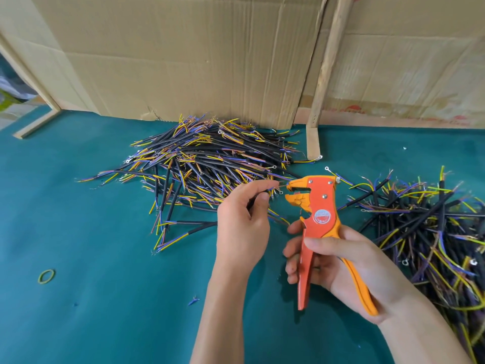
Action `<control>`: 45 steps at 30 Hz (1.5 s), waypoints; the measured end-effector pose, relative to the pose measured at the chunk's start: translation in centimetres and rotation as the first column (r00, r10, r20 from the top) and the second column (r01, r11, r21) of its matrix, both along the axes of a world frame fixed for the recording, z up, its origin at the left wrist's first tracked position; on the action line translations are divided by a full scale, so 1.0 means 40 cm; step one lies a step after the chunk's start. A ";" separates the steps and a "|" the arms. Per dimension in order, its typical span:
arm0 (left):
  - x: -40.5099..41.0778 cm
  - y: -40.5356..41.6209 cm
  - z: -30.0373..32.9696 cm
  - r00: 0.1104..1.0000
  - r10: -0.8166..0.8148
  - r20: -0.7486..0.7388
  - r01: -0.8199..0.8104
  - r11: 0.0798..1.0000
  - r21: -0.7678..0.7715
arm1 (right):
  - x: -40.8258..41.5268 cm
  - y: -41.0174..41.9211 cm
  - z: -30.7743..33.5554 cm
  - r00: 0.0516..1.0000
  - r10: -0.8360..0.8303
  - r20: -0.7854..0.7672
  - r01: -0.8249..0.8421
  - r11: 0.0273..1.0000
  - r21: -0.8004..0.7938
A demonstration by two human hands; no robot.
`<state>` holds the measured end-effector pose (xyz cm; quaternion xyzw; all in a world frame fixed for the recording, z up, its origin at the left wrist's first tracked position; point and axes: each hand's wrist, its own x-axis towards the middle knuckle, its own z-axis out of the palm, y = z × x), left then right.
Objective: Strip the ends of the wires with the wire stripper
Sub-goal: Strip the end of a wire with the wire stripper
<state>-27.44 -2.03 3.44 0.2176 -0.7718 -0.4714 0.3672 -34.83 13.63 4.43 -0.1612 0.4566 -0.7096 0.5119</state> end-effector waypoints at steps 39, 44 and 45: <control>-0.001 0.007 0.001 0.998 -0.011 0.067 0.021 0.987 -0.162 | -0.017 0.021 0.003 0.996 0.079 0.046 -0.077 0.996 -0.045; -0.001 0.010 0.003 0.998 0.006 0.070 0.009 0.978 -0.206 | -0.013 0.021 0.007 0.997 0.062 0.052 -0.061 0.998 -0.020; 0.000 0.010 0.003 0.998 0.009 0.068 0.006 0.978 -0.208 | -0.012 0.020 0.008 0.997 0.058 0.051 -0.058 0.998 -0.013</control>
